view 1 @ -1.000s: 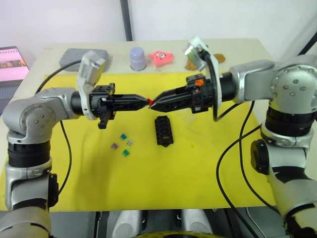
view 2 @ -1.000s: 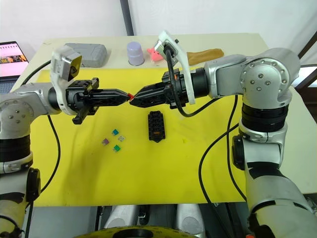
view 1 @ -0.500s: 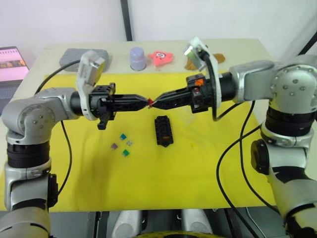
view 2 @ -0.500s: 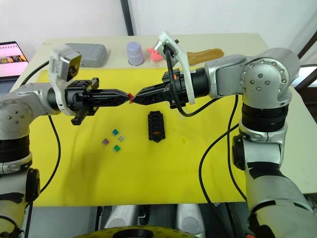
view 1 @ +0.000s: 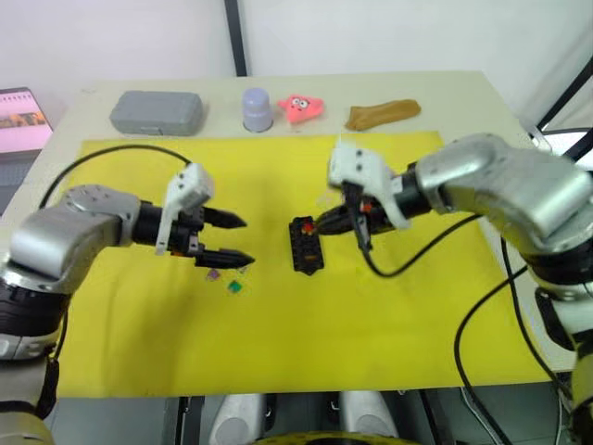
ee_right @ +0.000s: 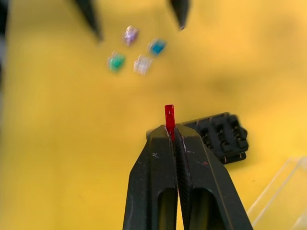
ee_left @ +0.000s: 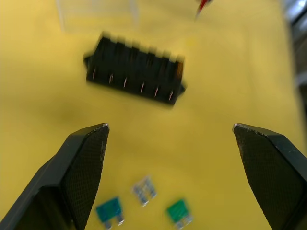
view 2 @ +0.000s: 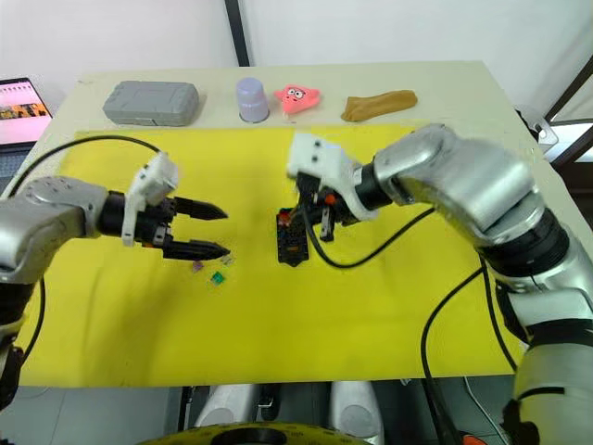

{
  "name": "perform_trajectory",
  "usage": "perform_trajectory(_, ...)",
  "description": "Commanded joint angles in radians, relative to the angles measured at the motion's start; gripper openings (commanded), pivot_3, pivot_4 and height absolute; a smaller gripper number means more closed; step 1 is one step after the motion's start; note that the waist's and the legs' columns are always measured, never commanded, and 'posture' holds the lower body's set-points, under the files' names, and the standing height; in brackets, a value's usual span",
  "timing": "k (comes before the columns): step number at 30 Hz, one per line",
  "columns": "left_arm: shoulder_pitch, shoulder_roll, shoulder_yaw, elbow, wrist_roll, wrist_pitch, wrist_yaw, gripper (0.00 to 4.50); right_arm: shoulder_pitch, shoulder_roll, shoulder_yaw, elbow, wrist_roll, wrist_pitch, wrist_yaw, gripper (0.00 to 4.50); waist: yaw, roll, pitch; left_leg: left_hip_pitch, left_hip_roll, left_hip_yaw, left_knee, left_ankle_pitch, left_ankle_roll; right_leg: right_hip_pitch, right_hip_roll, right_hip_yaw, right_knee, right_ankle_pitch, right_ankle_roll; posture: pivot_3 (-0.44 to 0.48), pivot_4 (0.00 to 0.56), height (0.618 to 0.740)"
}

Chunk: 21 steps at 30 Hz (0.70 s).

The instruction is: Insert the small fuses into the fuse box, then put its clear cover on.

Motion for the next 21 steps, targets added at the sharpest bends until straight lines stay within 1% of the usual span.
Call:
perform_trajectory(1,0.021,-0.004,-0.040,-0.003,0.120,-0.146,0.004,4.48,-0.043,-0.019,0.060,0.001,-0.118,-0.080,0.058,0.00,0.001,0.000,0.000,0.000,0.000,0.000,0.000,0.000,0.000,0.000,0.000,0.000,0.000,0.000,0.000,0.000,0.150,0.731)
perform_trajectory(2,0.031,-0.007,-0.048,0.000,0.141,-0.176,0.000,4.48,-0.056,-0.029,0.095,0.003,-0.162,-0.106,0.084,0.00,0.001,0.000,0.000,0.000,0.000,0.000,0.000,0.000,-0.001,0.000,-0.001,0.000,0.000,0.000,0.000,0.000,0.150,0.731)
perform_trajectory(4,0.046,-0.026,-0.059,0.000,0.166,-0.203,0.007,4.48,-0.062,-0.023,0.119,0.017,-0.201,-0.119,0.109,0.00,0.002,0.000,0.000,0.000,0.000,0.000,0.000,0.001,-0.001,0.000,-0.001,0.000,0.000,0.000,0.000,0.000,0.150,0.731)
perform_trajectory(12,0.040,-0.123,-0.053,0.005,0.216,-0.235,0.048,4.48,-0.080,0.036,0.144,0.042,-0.290,-0.121,0.171,0.00,0.002,0.000,0.000,-0.001,0.000,-0.001,0.000,0.001,-0.001,0.000,-0.001,0.000,0.000,0.000,0.000,0.000,0.150,0.731)
perform_trajectory(21,0.023,-0.174,-0.066,0.021,0.263,-0.241,0.061,4.48,-0.080,0.086,0.157,0.076,-0.361,-0.117,0.196,0.00,0.002,0.000,0.000,0.000,0.000,-0.001,0.000,0.002,-0.003,0.000,-0.001,-0.001,0.000,0.000,0.000,0.000,0.150,0.731)
